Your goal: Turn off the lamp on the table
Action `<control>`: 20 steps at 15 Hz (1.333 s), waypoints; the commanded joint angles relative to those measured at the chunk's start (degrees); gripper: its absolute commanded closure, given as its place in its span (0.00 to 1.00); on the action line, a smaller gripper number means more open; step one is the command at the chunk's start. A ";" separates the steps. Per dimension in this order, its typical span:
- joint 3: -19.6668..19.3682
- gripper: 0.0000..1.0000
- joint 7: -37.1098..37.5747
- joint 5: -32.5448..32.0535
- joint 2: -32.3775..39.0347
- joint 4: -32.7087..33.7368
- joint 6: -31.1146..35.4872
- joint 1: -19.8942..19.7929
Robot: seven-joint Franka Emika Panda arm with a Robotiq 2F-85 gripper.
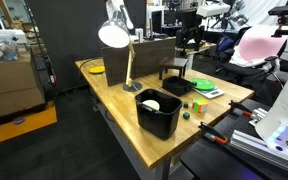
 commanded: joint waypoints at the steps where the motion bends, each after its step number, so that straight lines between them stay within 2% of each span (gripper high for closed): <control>1: -0.76 0.00 0.30 -0.37 0.06 0.07 -0.10 0.78; 7: -1.11 0.00 0.46 -2.45 1.43 0.68 1.23 -0.36; 11: -1.99 0.00 -0.30 -6.99 4.51 2.85 2.34 -1.33; 14: -2.46 0.00 -0.44 -9.98 7.04 5.59 2.84 -1.45; 18: -3.64 0.00 -2.13 -11.03 12.55 11.77 3.15 -1.32; 20: -4.91 0.00 -4.96 -9.40 15.26 15.28 3.29 -0.82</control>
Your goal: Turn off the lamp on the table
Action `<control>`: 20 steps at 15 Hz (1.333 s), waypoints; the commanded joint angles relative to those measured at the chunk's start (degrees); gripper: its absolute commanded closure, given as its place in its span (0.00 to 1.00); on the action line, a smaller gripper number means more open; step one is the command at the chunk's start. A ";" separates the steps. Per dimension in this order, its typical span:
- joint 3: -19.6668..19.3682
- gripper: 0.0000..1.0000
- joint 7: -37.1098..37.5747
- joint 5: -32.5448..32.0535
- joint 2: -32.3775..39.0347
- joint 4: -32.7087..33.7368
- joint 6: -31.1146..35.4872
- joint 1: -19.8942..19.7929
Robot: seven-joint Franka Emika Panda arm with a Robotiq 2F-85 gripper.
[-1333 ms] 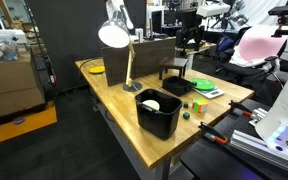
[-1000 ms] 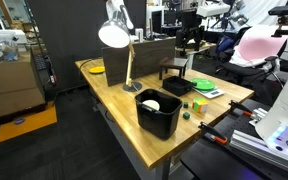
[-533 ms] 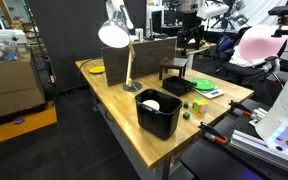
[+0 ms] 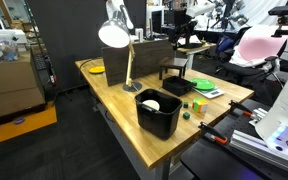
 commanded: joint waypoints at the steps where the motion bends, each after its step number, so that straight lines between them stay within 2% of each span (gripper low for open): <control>1: -0.77 0.00 -0.92 0.00 1.38 1.76 -0.07 0.38; 11: -0.98 0.00 -1.41 0.14 2.86 3.05 -0.63 0.65; 14: -0.97 0.00 -3.89 -0.13 4.52 5.06 -0.22 1.13; 20: -1.76 0.00 -11.56 3.26 10.87 9.32 3.67 2.16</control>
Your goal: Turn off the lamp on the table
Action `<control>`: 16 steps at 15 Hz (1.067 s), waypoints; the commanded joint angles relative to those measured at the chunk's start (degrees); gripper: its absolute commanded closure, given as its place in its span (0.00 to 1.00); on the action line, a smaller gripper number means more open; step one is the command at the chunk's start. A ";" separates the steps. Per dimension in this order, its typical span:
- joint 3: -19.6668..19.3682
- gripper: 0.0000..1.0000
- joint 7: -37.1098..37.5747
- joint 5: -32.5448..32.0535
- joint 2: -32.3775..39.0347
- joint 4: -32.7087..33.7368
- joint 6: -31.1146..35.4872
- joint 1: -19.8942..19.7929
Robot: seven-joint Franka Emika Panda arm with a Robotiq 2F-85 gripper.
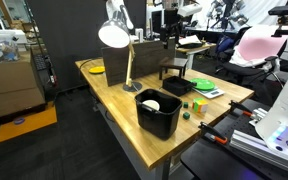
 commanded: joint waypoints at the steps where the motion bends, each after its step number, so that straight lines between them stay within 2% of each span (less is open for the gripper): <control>1: -1.19 0.00 -6.38 2.12 5.59 3.44 1.86 0.50; 6: -2.67 0.00 -8.77 -0.23 12.89 8.41 1.04 -0.24; 7: -2.61 0.00 -7.68 0.67 10.87 5.92 2.37 0.06; 16: -2.71 0.00 -7.64 0.63 11.60 6.46 2.34 0.23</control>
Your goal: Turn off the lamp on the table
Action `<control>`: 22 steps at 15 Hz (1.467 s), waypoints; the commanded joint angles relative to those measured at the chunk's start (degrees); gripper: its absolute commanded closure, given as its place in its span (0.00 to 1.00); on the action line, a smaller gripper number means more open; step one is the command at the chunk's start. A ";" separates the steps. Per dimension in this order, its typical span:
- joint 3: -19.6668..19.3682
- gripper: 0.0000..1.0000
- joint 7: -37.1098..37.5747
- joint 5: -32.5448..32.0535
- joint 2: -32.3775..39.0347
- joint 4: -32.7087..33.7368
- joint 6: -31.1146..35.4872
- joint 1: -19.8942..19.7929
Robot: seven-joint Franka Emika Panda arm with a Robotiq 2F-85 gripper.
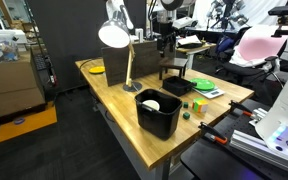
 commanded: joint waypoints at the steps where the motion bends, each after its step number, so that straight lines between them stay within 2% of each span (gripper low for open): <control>1: -0.16 0.00 0.20 0.07 0.19 0.49 -0.13 0.22; 6: -0.04 0.00 0.20 0.30 3.12 4.83 -0.60 0.38; 13: 0.15 0.00 -2.28 7.76 12.69 12.34 -1.48 -0.91; 14: -0.26 0.00 -0.56 5.72 10.69 9.54 -0.15 -0.16; 22: -0.25 0.00 -0.61 5.93 11.37 10.10 -0.15 -0.09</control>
